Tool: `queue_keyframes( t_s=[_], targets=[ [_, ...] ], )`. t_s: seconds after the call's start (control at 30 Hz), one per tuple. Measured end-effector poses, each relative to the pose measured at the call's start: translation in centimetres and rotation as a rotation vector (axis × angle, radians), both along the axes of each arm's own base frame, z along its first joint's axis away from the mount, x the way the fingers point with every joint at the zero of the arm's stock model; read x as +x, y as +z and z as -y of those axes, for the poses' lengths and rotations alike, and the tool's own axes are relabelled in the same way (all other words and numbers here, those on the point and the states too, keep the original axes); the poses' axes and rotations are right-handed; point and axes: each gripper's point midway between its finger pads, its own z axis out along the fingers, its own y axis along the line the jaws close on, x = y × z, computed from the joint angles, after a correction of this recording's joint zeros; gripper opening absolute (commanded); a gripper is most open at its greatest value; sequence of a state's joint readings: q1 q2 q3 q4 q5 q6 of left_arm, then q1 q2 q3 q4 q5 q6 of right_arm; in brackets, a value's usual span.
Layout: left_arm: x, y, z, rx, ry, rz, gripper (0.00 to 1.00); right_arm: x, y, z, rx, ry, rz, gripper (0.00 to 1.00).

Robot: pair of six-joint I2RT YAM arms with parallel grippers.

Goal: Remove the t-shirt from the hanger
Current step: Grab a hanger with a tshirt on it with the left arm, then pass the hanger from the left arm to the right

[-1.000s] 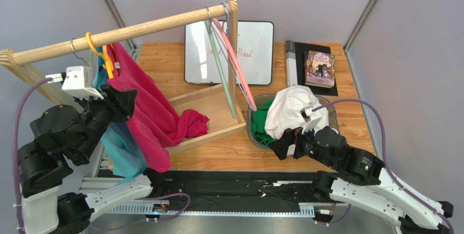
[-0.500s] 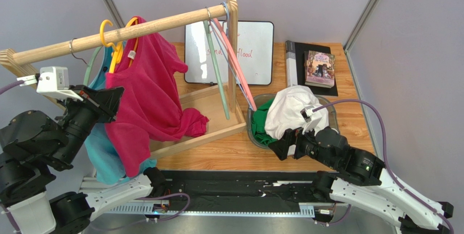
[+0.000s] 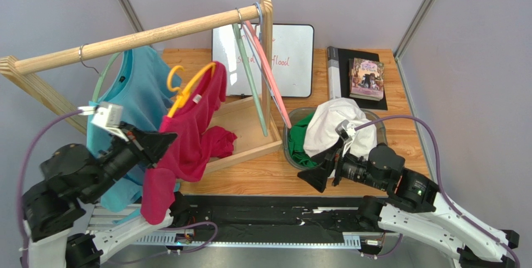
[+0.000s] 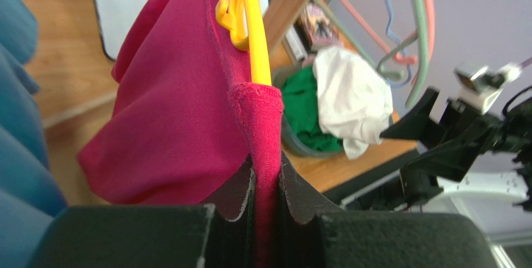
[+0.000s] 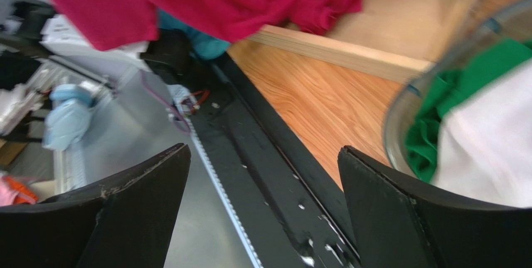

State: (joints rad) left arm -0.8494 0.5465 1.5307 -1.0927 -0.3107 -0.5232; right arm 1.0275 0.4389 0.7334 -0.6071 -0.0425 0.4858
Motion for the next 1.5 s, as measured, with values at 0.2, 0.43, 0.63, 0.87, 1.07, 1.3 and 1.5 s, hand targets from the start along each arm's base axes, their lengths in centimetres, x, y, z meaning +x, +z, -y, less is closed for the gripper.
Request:
queue_keyframes(
  t_s=[0.2, 0.43, 0.63, 0.87, 1.07, 1.3, 1.5],
  targets=[
    [0.8, -5.9, 3.5, 0.085, -0.08, -0.159, 0.0, -2.1, 2.0, -5.0, 0.039, 0.202, 0.041, 0.95],
    [0.4, -6.9, 5.0, 0.094, -0.145, -0.191, 0.0, -4.4, 2.8, -10.0, -0.017, 0.267, 0.13, 0.93],
    [-0.4, -8.5, 6.9, 0.111, -0.249, -0.232, 0.0, -1.7, 3.2, -10.4, 0.047, 0.082, 0.177, 0.82],
    [-2.2, -9.9, 8.6, 0.122, -0.396, -0.269, 0.0, 0.8, 3.8, -10.7, 0.102, -0.052, 0.201, 0.65],
    [-3.3, -9.5, 9.1, 0.113, -0.473, -0.261, 0.0, 5.4, 3.2, -9.3, 0.109, -0.205, 0.237, 0.77],
    [-4.0, -9.5, 9.4, 0.117, -0.52, -0.256, 0.0, 9.2, 3.6, -8.0, 0.044, -0.25, 0.39, 0.81],
    [-4.5, -9.5, 9.6, 0.121, -0.555, -0.254, 0.0, 10.5, 3.5, -8.2, -0.018, -0.165, 0.522, 0.75]
  ],
)
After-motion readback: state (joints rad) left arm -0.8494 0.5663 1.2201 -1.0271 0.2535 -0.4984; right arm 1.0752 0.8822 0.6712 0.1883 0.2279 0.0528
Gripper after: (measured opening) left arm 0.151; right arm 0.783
